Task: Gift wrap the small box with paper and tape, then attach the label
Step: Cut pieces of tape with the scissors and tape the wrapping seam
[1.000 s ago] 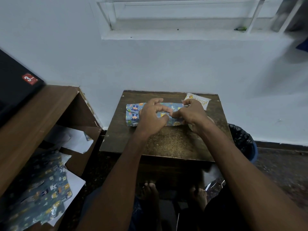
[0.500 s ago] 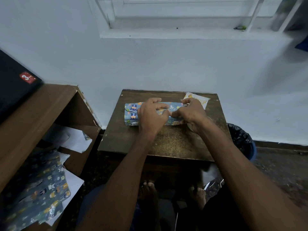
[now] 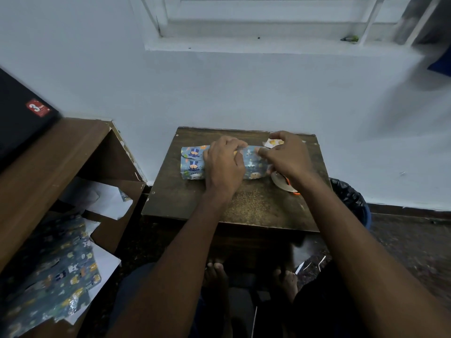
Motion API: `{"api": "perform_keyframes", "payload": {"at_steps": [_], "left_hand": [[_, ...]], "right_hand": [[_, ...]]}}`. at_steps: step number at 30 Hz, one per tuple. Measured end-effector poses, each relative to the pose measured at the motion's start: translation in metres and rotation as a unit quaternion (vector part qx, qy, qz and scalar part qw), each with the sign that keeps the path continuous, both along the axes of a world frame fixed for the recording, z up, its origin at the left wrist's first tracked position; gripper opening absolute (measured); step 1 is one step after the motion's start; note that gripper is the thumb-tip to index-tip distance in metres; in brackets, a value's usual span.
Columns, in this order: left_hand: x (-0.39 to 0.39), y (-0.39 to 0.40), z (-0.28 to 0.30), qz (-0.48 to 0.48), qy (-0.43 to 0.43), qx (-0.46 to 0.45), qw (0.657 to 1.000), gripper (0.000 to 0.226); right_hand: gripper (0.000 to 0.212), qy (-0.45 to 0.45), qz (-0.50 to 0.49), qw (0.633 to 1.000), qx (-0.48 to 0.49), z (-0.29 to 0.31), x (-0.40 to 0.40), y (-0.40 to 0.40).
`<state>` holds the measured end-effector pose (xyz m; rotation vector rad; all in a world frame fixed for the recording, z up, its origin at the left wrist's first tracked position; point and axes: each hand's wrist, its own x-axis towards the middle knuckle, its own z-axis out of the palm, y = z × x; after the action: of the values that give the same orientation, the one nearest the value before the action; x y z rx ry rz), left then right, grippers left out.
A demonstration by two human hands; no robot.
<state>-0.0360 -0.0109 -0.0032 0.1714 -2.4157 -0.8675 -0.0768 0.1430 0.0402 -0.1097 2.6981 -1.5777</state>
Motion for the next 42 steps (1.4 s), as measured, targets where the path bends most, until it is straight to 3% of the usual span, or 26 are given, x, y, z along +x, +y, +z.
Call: {"api": "perform_keyframes", "payload": {"at_steps": [4, 9, 12, 17, 27, 32, 42], "left_hand": [[0.004, 0.012, 0.004, -0.064, 0.041, -0.051, 0.996, 0.025], [0.008, 0.029, 0.005, -0.148, 0.045, -0.061, 0.986, 0.027], [0.01, 0.037, 0.005, -0.171, 0.03, -0.067, 0.983, 0.026], [0.007, 0.04, 0.0, -0.177, 0.021, -0.044, 0.983, 0.021], [-0.009, 0.036, -0.01, -0.183, 0.014, 0.012, 0.983, 0.019], [-0.015, 0.038, -0.01, -0.193, -0.001, 0.031, 0.981, 0.024], [-0.021, 0.038, -0.004, -0.186, -0.017, 0.1, 0.977, 0.03]], "right_hand": [[0.012, 0.087, -0.028, 0.996, 0.023, 0.006, 0.001, 0.029], [0.024, 0.05, 0.067, 0.972, 0.22, -0.001, 0.004, 0.072], [0.028, 0.013, 0.147, 0.948, 0.283, -0.007, 0.01, 0.081], [0.028, 0.043, 0.17, 0.905, 0.388, -0.014, 0.012, 0.074], [0.01, 0.052, 0.108, 0.966, 0.229, 0.0, 0.005, 0.083], [0.022, 0.066, 0.124, 0.972, 0.188, 0.005, 0.002, 0.09], [0.017, 0.085, 0.129, 0.977, 0.144, 0.009, -0.007, 0.092]]}}
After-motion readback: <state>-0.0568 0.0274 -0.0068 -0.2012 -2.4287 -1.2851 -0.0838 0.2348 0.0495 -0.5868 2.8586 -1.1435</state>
